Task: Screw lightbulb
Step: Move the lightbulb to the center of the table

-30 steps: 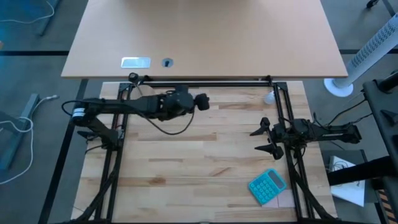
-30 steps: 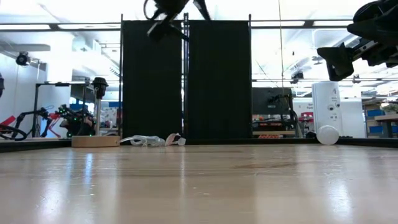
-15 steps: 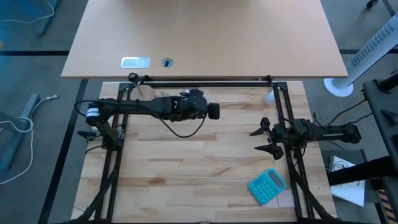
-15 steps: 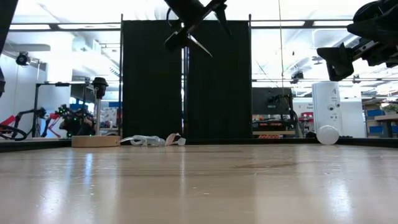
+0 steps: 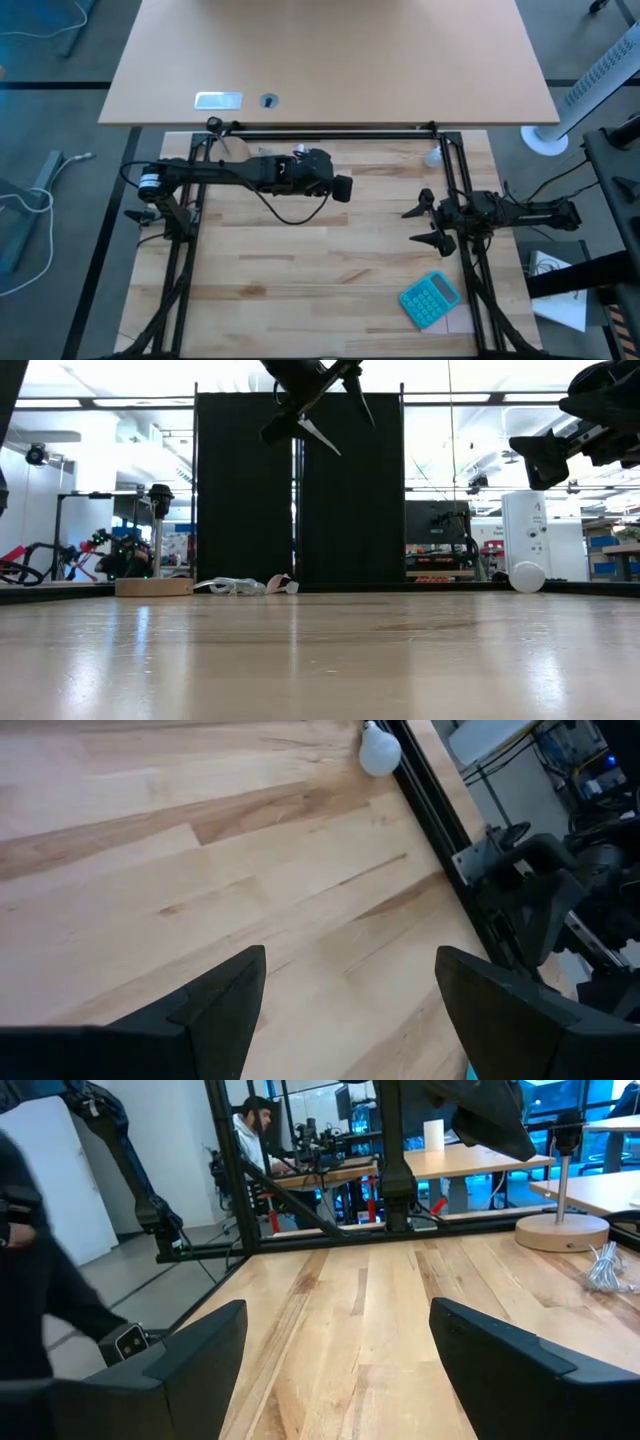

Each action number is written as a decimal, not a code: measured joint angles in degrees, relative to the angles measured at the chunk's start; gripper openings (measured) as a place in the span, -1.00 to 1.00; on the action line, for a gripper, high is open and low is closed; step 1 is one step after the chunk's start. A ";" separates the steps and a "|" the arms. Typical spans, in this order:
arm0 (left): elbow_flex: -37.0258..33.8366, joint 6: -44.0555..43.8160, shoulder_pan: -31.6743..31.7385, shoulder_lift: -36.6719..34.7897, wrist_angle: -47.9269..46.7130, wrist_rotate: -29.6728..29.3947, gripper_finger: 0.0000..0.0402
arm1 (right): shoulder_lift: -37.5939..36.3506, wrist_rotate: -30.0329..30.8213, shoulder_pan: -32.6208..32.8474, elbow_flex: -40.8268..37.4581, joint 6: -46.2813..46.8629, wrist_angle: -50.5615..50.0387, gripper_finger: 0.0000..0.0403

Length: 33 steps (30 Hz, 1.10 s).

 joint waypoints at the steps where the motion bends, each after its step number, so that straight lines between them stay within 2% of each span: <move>1: 0.00 0.00 -0.02 0.00 -0.01 0.07 0.41 | -0.02 0.00 0.00 0.00 0.02 0.02 0.53; 6: -0.02 -0.13 -1.58 0.00 1.09 2.47 0.41 | -0.02 0.00 0.01 -0.02 0.01 0.04 0.50; 15: -0.04 -0.78 -5.46 0.66 6.59 2.33 0.41 | -0.01 0.00 0.01 0.00 0.00 0.03 0.51; 22: -0.04 -0.92 -7.83 4.74 12.57 2.37 0.41 | -0.02 -0.02 0.00 -0.01 0.02 0.03 0.53; 33: -0.09 -0.23 -7.80 12.66 23.48 2.36 0.41 | -0.02 -0.02 0.01 0.00 0.04 0.05 0.48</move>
